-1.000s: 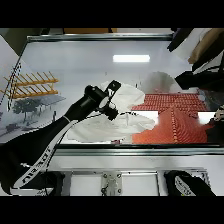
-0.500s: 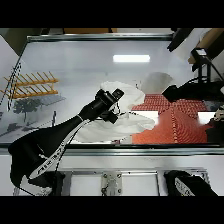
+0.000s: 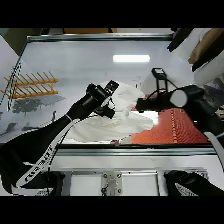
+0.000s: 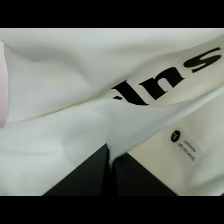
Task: Fold the clothes and pants, and hang the long-sleeved shirts on hangers.
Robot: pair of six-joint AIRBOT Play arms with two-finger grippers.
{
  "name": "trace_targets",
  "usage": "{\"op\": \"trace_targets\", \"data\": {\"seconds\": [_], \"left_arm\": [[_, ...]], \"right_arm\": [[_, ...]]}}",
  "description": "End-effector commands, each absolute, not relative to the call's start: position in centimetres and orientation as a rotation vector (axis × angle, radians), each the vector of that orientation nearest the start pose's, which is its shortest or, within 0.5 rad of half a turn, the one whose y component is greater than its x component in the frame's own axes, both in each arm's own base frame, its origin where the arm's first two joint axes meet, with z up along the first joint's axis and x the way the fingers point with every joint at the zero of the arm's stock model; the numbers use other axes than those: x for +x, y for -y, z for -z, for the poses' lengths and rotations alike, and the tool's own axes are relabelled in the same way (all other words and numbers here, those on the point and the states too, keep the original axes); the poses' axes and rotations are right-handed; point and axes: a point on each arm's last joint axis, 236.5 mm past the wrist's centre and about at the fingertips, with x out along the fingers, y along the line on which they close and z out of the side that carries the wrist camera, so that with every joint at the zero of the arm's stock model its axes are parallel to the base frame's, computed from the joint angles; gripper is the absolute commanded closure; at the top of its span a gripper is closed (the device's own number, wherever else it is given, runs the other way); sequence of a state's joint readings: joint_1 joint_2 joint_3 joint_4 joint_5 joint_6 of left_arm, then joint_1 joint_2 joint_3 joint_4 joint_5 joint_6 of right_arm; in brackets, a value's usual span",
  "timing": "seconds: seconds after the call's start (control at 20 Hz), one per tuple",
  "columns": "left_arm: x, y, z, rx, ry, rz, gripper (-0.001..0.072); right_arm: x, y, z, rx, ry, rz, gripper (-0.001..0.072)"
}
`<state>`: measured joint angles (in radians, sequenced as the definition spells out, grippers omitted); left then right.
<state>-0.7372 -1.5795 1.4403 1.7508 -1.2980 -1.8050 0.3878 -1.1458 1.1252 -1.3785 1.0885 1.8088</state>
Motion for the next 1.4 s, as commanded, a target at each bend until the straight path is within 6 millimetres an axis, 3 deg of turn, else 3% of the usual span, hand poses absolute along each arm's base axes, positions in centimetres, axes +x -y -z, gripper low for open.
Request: {"op": "trace_targets", "data": {"seconds": [0.0, 0.1, 0.2, 0.25, 0.35, 0.5, 0.7, 0.85, 0.9, 1.0, 1.05, 1.15, 1.2, 1.25, 1.35], "left_arm": [[33.5, 26.2, 1.6, 0.488, -1.311, 0.357, 0.0694], [33.4, 26.4, 1.6, 0.493, -1.310, 0.362, 0.0694], [33.4, 26.4, 1.6, 0.493, -1.310, 0.361, 0.0693], [33.4, 26.2, 1.6, 0.492, -1.314, 0.356, 0.0693], [33.5, 25.8, 1.6, 0.490, -1.320, 0.348, 0.0693], [33.3, 26.0, 1.6, 0.494, -1.322, 0.352, 0.0693], [32.5, 27.1, 1.6, 0.516, -1.312, 0.380, 0.0693], [32.1, 27.2, 1.2, 0.520, -1.309, 0.386, 0.0693], [32.1, 27.2, 0.6, 0.513, -1.296, 0.389, 0.0693], [32.4, 26.8, -1.3, 0.482, -1.262, 0.390, 0.0693], [32.4, 26.7, -2.2, 0.467, -1.247, 0.393, 0.0693], [32.0, 26.2, -3.3, 0.463, -1.244, 0.391, 0.0693], [31.6, 26.1, -3.5, 0.468, -1.248, 0.391, 0.0693], [31.4, 26.1, -3.6, 0.477, -1.248, 0.392, 0.0694], [31.7, 25.8, -4.4, 0.477, -1.226, 0.390, 0.0693]], "right_arm": [[33.8, -23.1, -1.8, 0.230, -1.235, -0.275, 0.0155], [33.1, -24.3, 0.2, 0.197, -1.280, -0.278, 0.0156], [32.7, -23.8, 1.9, 0.172, -1.331, -0.237, 0.0161], [32.5, -23.2, 2.5, 0.141, -1.349, -0.217, 0.0255], [32.4, -21.6, 3.2, 0.073, -1.361, -0.171, 0.0345], [33.3, -19.4, 3.2, 0.041, -1.334, -0.070, 0.0343], [33.7, -19.7, 3.3, 0.071, -1.321, -0.061, 0.0333], [33.7, -19.0, 4.5, 0.029, -1.346, -0.042, 0.0331], [33.7, -18.9, 4.9, 0.020, -1.352, -0.037, 0.0320], [33.7, -18.9, 5.7, 0.013, -1.367, -0.030, 0.0152], [33.7, -18.9, 6.0, 0.011, -1.370, -0.029, 0.0101], [33.7, -18.9, 6.4, 0.009, -1.376, -0.026, 0.0104], [33.8, -18.9, 6.5, 0.008, -1.376, -0.025, 0.0122], [33.9, -18.8, 6.6, -0.002, -1.374, -0.022, 0.0257], [34.3, -18.2, 5.9, -0.101, -1.348, -0.074, 0.0628]]}}
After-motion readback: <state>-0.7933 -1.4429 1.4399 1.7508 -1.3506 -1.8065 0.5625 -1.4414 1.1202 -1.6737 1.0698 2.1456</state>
